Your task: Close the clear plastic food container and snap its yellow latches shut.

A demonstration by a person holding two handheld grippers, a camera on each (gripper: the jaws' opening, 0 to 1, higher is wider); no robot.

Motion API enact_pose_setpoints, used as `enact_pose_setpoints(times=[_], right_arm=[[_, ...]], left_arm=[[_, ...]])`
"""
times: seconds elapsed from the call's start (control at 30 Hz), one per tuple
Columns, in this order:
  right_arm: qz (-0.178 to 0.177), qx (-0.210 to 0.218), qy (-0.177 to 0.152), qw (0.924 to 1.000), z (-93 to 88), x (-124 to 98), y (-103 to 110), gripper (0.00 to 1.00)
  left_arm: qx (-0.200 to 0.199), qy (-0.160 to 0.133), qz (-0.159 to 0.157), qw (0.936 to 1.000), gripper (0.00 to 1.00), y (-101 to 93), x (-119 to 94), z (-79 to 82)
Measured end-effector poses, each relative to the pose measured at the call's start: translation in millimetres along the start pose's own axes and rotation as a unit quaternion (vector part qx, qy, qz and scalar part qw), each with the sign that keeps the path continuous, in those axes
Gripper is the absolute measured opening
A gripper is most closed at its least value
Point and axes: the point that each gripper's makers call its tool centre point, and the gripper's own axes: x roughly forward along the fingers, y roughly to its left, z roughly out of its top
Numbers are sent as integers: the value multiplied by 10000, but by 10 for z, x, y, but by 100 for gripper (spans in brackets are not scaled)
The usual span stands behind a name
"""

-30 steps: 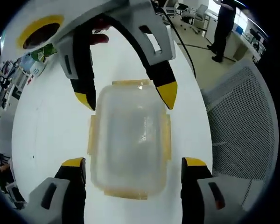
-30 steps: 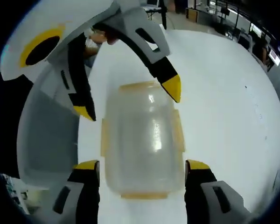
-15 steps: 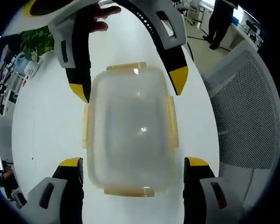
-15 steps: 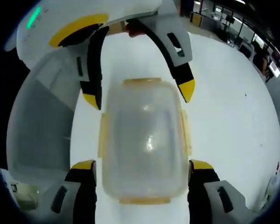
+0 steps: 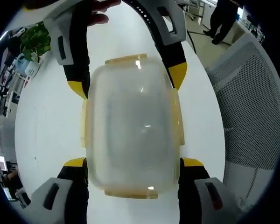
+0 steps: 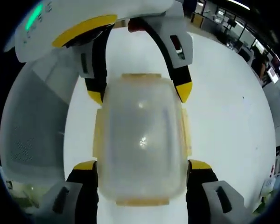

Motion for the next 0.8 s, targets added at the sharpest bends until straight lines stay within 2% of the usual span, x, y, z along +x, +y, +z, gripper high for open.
enact_pose_setpoints(times=[0.4, 0.8], right_arm=[[22, -64, 25, 10000, 51, 21, 22, 77], [40, -114, -21, 9999, 219, 86, 40, 77]], left_arm=[[-80, -35, 15, 10000, 79, -28, -2, -50], [-140, -12, 32, 9999, 79, -61, -44, -236]])
